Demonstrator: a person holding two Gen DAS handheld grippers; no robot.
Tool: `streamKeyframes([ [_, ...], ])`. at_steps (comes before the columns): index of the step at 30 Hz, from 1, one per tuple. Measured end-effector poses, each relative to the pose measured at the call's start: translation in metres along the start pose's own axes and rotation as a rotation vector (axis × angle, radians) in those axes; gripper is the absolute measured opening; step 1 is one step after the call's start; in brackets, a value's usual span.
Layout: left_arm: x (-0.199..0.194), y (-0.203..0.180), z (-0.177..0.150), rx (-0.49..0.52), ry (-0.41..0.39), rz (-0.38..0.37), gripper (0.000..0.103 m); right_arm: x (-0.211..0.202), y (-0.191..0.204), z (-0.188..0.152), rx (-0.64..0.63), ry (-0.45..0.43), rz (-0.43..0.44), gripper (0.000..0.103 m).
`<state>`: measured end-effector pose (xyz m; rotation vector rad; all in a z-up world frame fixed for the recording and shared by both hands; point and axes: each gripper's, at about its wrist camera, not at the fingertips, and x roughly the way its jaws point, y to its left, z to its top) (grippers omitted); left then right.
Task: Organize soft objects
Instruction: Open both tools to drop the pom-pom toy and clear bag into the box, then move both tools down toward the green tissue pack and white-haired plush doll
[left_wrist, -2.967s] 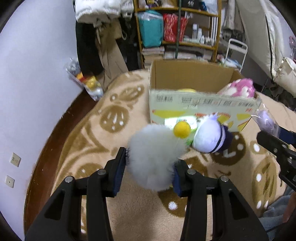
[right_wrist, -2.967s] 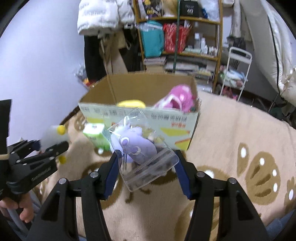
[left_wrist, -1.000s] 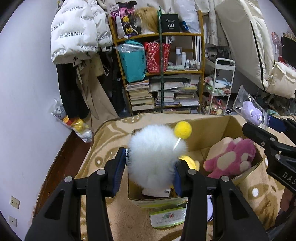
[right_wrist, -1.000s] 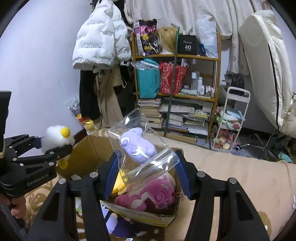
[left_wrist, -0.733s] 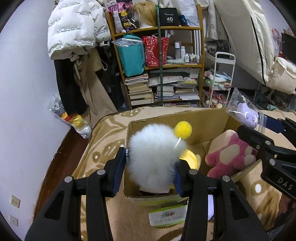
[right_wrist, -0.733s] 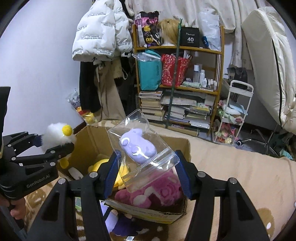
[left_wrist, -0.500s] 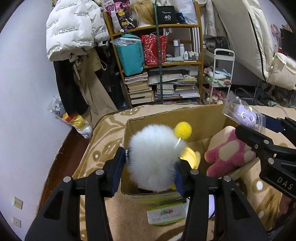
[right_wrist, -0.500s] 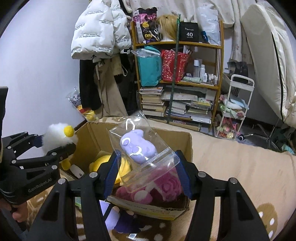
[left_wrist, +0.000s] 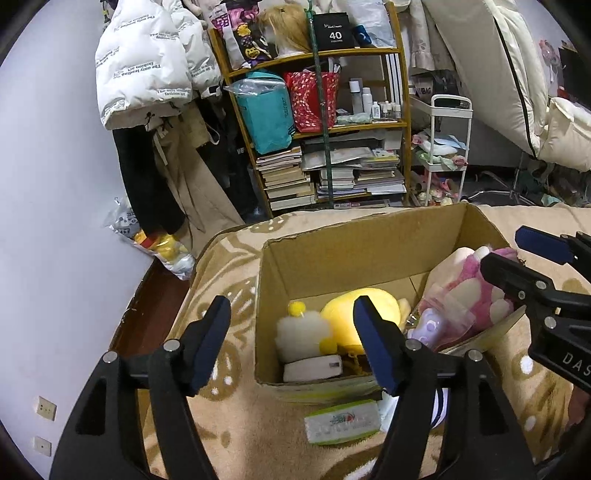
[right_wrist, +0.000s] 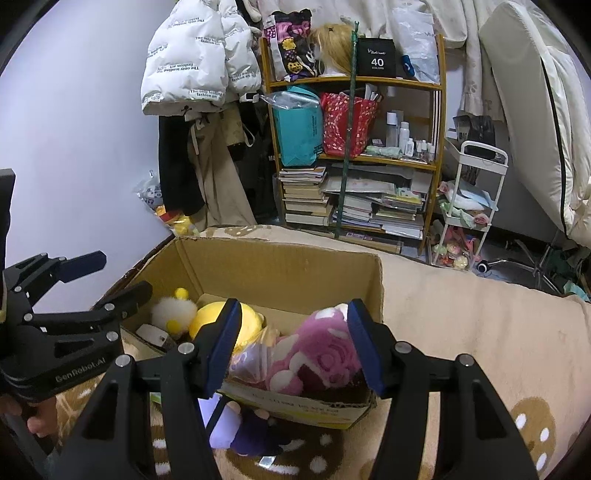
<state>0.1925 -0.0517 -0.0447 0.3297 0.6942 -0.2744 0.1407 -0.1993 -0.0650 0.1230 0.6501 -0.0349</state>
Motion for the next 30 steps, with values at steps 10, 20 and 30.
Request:
streamKeyframes([
  [10, -0.023, 0.014, -0.005, -0.054, -0.026, 0.046, 0.093, -0.019, 0.002, -0.008, 0.032, 0.006, 0.023, 0.081],
  [20, -0.048, 0.023, -0.017, -0.063, 0.013, 0.037, 0.096, -0.039, 0.014, -0.017, -0.004, 0.016, 0.019, 0.093],
  [30, -0.066, 0.031, -0.03, -0.073, 0.047, 0.021, 0.096, -0.047, 0.027, -0.031, -0.03, 0.07, 0.006, 0.096],
])
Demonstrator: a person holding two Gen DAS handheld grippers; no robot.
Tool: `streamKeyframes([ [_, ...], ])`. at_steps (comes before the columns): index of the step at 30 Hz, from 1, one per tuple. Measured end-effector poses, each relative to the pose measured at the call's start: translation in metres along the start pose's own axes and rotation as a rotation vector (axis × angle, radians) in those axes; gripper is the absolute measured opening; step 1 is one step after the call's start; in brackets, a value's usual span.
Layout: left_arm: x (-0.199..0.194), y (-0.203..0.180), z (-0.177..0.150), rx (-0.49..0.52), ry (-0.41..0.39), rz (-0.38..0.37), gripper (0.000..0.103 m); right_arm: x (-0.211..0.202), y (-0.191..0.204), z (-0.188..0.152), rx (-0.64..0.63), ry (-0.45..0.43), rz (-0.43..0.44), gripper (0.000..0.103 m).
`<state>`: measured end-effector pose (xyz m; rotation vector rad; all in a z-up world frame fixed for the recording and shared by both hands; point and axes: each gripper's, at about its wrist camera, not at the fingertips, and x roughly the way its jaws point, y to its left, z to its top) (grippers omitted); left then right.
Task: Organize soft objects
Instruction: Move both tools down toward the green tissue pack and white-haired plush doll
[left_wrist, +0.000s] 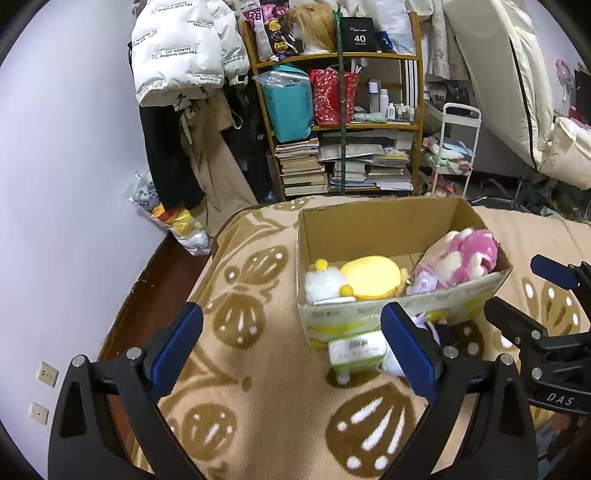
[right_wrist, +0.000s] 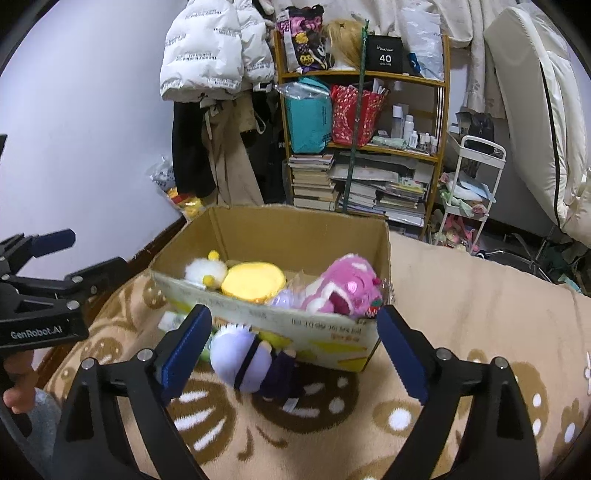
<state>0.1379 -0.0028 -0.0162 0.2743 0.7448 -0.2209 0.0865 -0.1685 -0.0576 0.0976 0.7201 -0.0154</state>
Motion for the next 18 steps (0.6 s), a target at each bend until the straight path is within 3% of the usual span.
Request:
streamKeyframes([
  [6, 0.003, 0.001, -0.009, -0.019, 0.037, -0.012, 0.096, 0.004, 0.004, -0.008, 0.001, 0.041, 0.007, 0.102],
  [18, 0.022, -0.002, -0.015, -0.032, 0.09, -0.032, 0.096, 0.026, 0.003, -0.012, 0.019, 0.11, 0.014, 0.102],
])
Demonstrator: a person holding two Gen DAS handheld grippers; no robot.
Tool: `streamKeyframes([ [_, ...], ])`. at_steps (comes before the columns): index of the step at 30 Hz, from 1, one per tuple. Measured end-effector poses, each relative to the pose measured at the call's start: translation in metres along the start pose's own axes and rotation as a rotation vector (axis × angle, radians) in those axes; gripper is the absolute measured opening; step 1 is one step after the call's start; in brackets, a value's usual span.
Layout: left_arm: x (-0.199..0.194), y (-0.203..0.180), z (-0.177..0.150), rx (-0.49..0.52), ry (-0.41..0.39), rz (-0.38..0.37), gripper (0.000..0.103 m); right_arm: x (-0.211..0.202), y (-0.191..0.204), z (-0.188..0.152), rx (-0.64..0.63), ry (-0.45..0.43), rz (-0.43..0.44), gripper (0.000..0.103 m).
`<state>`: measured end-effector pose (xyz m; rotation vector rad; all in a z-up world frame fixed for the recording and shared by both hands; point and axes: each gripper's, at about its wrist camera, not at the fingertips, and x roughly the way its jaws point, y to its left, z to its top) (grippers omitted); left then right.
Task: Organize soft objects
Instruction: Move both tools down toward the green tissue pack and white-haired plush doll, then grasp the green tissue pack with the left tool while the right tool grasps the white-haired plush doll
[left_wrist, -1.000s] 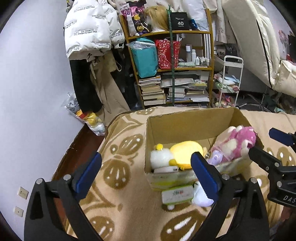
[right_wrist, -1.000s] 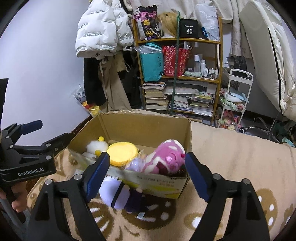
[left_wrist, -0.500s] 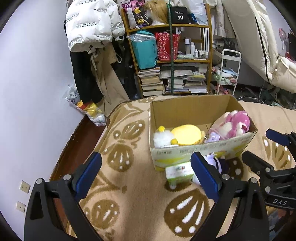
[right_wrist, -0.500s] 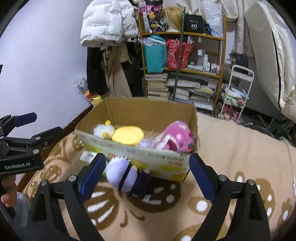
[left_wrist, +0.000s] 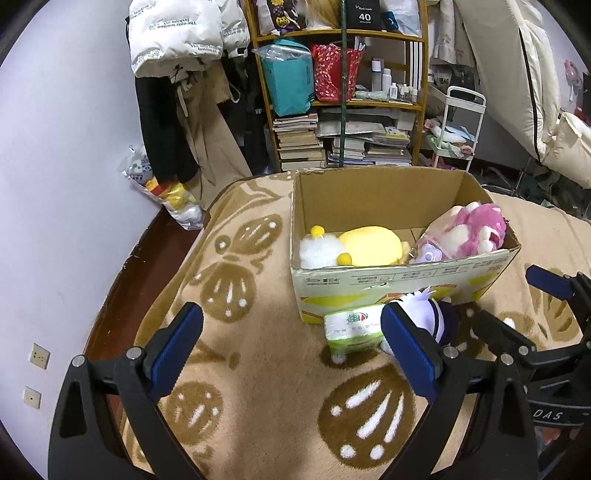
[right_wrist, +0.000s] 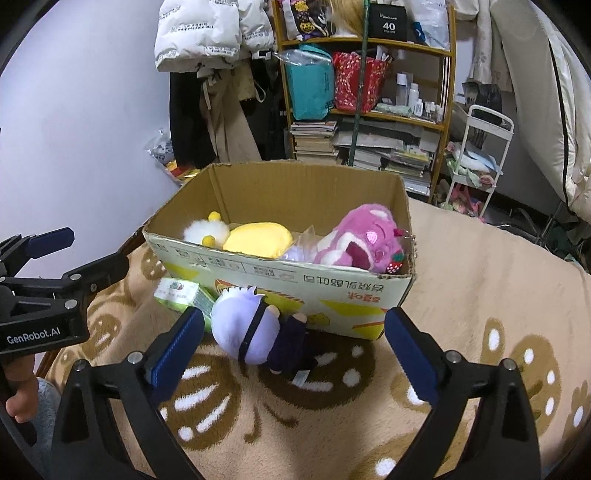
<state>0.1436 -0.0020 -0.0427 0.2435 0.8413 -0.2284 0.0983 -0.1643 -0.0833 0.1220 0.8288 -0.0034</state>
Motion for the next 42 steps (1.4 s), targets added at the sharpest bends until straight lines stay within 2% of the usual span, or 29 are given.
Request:
streamKeyframes([
  [10, 0.024, -0.006, 0.002, -0.005, 0.053, -0.049, 0.096, 0.026, 0.005, 0.0, -0.009, 0.052, 0.004, 0.102],
  [28, 0.062, -0.016, -0.004, -0.004, 0.149, -0.077, 0.096, 0.062, 0.02, -0.011, -0.068, 0.136, -0.002, 0.102],
  [42, 0.073, -0.023, -0.005, -0.002, 0.173, -0.089, 0.096, 0.077, 0.037, -0.012, -0.119, 0.165, 0.023, 0.102],
])
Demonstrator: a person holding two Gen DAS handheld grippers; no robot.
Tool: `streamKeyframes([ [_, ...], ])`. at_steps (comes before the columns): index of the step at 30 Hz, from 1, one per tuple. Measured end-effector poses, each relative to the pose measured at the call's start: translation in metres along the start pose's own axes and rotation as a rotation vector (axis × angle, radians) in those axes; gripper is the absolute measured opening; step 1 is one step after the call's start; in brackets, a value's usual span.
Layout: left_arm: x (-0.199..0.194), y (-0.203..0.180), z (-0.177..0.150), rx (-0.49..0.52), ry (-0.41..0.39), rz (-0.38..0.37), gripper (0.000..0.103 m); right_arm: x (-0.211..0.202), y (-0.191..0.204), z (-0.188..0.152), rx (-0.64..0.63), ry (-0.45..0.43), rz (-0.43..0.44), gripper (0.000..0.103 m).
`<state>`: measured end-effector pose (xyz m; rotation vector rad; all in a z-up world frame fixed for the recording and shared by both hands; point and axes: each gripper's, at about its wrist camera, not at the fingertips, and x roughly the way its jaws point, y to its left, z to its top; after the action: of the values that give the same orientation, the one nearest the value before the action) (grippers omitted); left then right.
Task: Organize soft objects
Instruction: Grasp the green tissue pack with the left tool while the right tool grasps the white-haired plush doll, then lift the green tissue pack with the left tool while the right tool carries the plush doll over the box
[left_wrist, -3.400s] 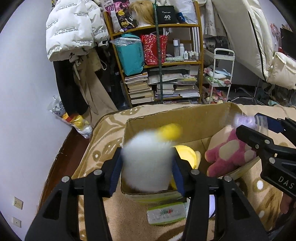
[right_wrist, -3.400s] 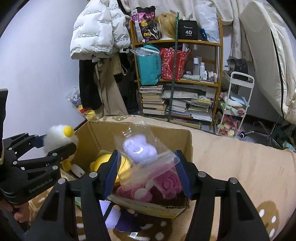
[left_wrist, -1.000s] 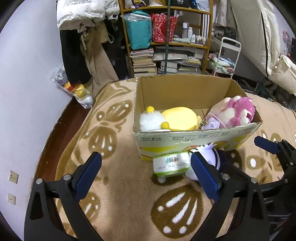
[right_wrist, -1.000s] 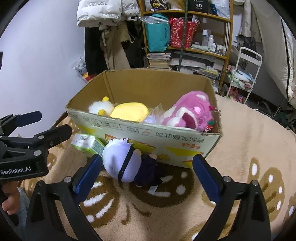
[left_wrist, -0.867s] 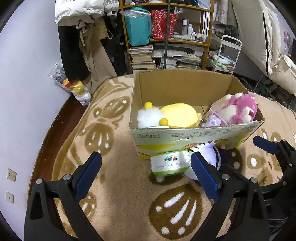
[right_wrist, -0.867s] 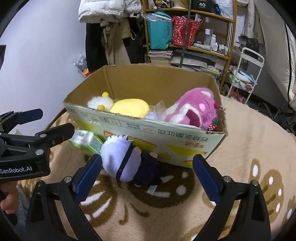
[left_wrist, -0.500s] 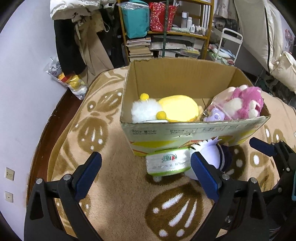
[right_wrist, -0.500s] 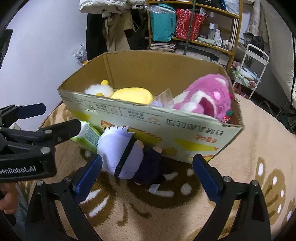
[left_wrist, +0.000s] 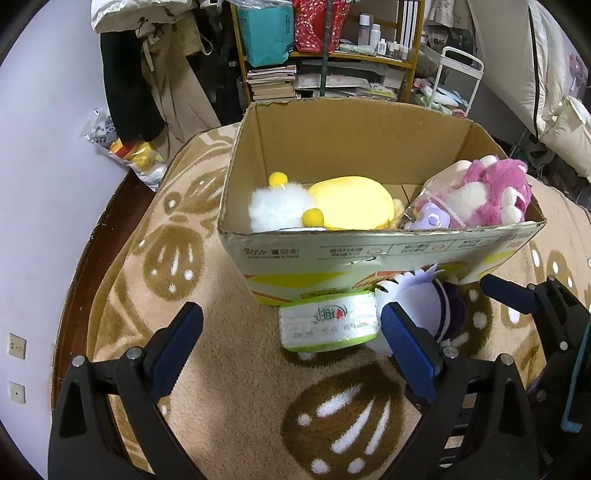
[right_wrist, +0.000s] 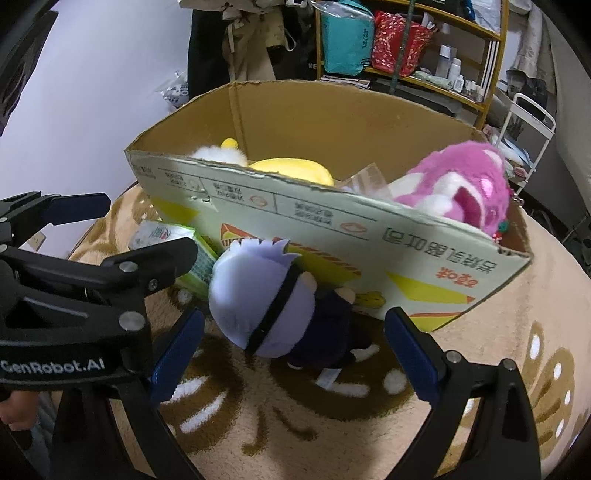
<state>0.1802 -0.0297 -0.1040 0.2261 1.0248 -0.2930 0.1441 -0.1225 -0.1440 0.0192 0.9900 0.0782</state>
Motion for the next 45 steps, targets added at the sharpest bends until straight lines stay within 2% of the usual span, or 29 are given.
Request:
streamKeyframes([
  [6, 0.005, 0.001, -0.002, -0.003, 0.016, -0.002, 0.096, 0.006, 0.001, 0.0, -0.016, 0.009, 0.005, 0.102],
  [10, 0.011, 0.003, -0.004, -0.017, 0.037, -0.029, 0.095, 0.009, 0.002, 0.0, -0.025, 0.009, 0.0, 0.102],
  [13, 0.013, 0.004, -0.004, -0.03, 0.047, -0.061, 0.084, 0.013, -0.001, 0.001, -0.013, 0.014, -0.008, 0.102],
  [19, 0.017, -0.004, -0.006, 0.014, 0.05, -0.051, 0.081, 0.022, -0.005, 0.0, 0.006, 0.033, 0.018, 0.102],
  [21, 0.02, -0.007, -0.007, 0.013, 0.066, -0.065, 0.07, 0.024, -0.006, 0.0, 0.013, 0.035, 0.024, 0.102],
  [26, 0.025, -0.004, -0.008, -0.036, 0.097, -0.137, 0.052, 0.025, -0.005, 0.0, 0.002, 0.038, 0.011, 0.102],
  [30, 0.023, -0.005, -0.01, -0.021, 0.086, -0.115, 0.052, 0.025, -0.004, -0.003, -0.024, 0.027, 0.018, 0.09],
  [31, 0.023, -0.005, -0.01, -0.022, 0.086, -0.114, 0.052, 0.024, -0.002, -0.003, -0.04, 0.02, 0.029, 0.082],
  [35, 0.017, -0.004, -0.011, -0.046, 0.082, -0.121, 0.052, 0.021, 0.007, -0.004, -0.091, 0.012, 0.001, 0.077],
  [39, 0.014, 0.004, -0.012, -0.076, 0.081, -0.11, 0.052, 0.019, 0.005, -0.002, -0.063, 0.021, 0.011, 0.075],
  [45, 0.012, 0.003, -0.017, -0.062, 0.074, -0.066, 0.052, 0.015, -0.002, -0.002, -0.045, 0.026, 0.013, 0.073],
])
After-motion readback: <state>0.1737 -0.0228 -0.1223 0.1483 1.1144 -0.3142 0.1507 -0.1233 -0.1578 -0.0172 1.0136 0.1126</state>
